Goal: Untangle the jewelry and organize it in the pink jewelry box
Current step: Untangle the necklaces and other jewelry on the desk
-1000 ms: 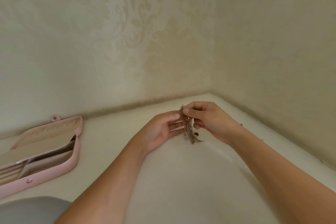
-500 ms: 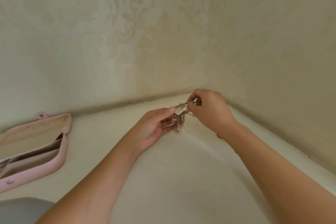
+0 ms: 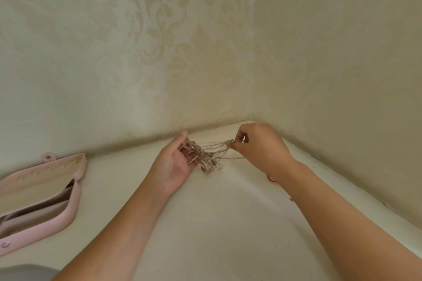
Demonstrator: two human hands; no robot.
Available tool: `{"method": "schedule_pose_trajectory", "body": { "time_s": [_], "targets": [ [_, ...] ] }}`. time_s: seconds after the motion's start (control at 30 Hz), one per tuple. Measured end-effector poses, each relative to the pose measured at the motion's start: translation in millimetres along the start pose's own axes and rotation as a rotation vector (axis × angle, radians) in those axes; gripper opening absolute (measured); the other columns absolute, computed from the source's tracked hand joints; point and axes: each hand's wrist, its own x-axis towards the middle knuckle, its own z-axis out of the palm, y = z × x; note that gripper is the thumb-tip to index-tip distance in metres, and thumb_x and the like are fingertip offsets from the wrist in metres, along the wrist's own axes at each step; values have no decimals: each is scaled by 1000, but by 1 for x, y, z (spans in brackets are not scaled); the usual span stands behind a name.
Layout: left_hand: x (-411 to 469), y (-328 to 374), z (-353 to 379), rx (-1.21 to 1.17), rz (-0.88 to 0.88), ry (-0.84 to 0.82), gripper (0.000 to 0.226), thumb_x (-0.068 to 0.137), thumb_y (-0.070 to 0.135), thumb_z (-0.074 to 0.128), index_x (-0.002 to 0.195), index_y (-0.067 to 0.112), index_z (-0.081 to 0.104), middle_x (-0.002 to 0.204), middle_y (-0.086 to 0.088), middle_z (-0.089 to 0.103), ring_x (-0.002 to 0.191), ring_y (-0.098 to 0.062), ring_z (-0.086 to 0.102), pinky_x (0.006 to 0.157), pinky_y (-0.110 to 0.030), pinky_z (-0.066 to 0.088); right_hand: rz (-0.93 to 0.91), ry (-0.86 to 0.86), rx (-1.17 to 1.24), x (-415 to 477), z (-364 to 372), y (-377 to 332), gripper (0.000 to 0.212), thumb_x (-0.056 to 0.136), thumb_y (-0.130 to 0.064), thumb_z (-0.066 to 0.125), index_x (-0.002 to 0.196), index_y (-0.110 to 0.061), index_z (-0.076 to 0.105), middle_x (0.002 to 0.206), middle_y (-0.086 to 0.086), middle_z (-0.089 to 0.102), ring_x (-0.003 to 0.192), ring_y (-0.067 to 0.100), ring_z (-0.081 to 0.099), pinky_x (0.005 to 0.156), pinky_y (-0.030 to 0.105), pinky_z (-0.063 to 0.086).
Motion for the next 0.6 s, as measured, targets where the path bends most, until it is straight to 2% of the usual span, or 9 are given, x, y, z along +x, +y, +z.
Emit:
{"method": "schedule_pose_trajectory", "body": {
  "time_s": [0.13,0.23,0.3,0.4,0.5,0.6],
  "targets": [
    [3,12,-9,-135,77,117,24,79,28,67,65,19,49,51,5,39,48,-10,45,68,-27,42,-18,-97,84,-1,-9,5,50,88,-45,59,57,-6,58,45,-1,40,42,14,35,46,25,27],
    [5,20,-16,-45,126,190,29,86,30,61,66,20,42,48,7,36,47,-8,42,57,-23,43,-37,-105,113,-3,-15,2,62,92,-50,49,46,-9,52,32,-6,32,32,11,31,45,25,29],
    [5,24,-22,-30,148,256,28,87,31,63,67,20,45,47,8,37,50,-8,42,54,-21,43,-8,-62,127,-3,-21,0,67,94,-53,43,42,-10,49,27,-6,33,28,9,33,46,24,32],
    [6,29,-31,-48,166,359,31,88,34,64,66,19,47,45,7,37,45,-7,43,53,-20,44,58,0,182,-3,-33,2,75,93,-60,34,41,-7,48,27,-5,39,29,6,40,53,24,39],
    [7,31,-37,-142,192,413,28,87,32,65,69,18,49,45,9,33,39,-4,34,44,-13,38,101,8,190,-5,-42,7,82,92,-66,25,39,-6,45,32,-2,45,41,16,52,60,27,44],
    [10,31,-41,-123,212,456,31,90,34,62,68,18,46,45,9,36,39,-3,37,40,-12,36,137,-47,128,-8,-40,8,86,91,-67,20,42,-6,57,44,3,61,55,18,63,64,26,43]
  ]
}}
